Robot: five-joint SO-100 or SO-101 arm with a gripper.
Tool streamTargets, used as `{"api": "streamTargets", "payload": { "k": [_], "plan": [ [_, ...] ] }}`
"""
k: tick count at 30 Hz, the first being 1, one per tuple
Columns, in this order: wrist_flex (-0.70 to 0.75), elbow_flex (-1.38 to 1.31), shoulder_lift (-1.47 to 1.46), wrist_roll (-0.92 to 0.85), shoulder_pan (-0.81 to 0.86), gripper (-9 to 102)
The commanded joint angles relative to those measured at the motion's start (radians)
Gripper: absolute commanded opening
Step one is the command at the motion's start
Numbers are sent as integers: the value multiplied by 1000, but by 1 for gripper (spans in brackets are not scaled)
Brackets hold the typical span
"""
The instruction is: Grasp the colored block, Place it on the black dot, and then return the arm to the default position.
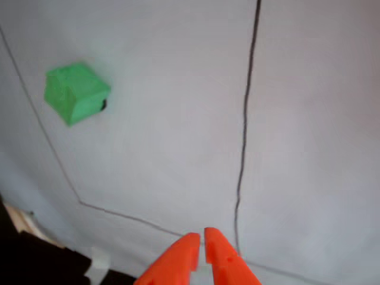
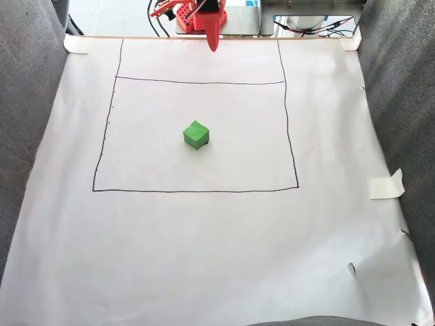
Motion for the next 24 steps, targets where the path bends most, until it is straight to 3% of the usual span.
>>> {"api": "streamTargets", "payload": {
  "k": [1,24],
  "plan": [
    [5,97,127,-52,5,0],
    [238,341,696,-178,137,0]
  ]
}}
